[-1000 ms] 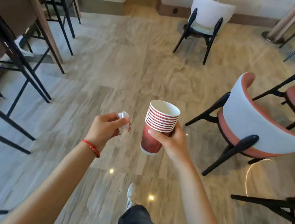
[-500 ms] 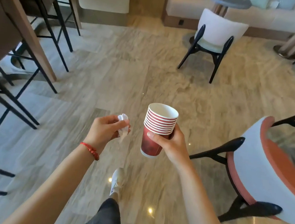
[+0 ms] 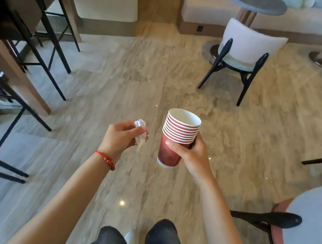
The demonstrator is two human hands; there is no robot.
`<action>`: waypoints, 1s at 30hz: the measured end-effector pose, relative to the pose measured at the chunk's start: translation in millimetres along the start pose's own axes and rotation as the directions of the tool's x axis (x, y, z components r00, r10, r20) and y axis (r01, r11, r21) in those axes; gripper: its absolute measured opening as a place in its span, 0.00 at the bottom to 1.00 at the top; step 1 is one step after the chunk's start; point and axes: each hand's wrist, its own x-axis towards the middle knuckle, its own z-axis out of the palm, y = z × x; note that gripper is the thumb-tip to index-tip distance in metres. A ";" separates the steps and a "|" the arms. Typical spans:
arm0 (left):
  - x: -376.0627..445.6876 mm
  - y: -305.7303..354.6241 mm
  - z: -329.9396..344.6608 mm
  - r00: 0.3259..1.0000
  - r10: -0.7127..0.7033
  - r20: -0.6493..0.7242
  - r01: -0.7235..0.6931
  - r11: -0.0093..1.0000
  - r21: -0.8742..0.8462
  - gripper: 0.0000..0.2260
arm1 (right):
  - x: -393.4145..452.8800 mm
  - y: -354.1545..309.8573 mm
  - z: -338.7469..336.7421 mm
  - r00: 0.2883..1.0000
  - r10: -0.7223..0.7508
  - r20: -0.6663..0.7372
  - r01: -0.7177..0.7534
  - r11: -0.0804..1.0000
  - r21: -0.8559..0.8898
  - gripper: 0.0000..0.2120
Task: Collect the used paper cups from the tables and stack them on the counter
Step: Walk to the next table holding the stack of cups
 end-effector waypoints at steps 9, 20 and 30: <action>163.8 37.1 28.6 1.000 -0.002 -0.023 0.000 0.998 -0.055 0.04 | 182.3 1.4 -3.4 0.999 -0.016 0.049 0.016 1.000 -0.009 0.24; 367.1 120.8 82.3 0.997 0.024 -0.069 -0.028 0.998 -0.064 0.03 | 418.0 -48.8 -17.5 0.992 -0.053 0.117 0.055 0.998 -0.014 0.24; 556.5 173.1 98.5 0.997 0.013 -0.071 -0.014 1.000 -0.022 0.03 | 609.4 -48.7 0.0 0.993 -0.033 0.111 0.035 0.999 -0.021 0.28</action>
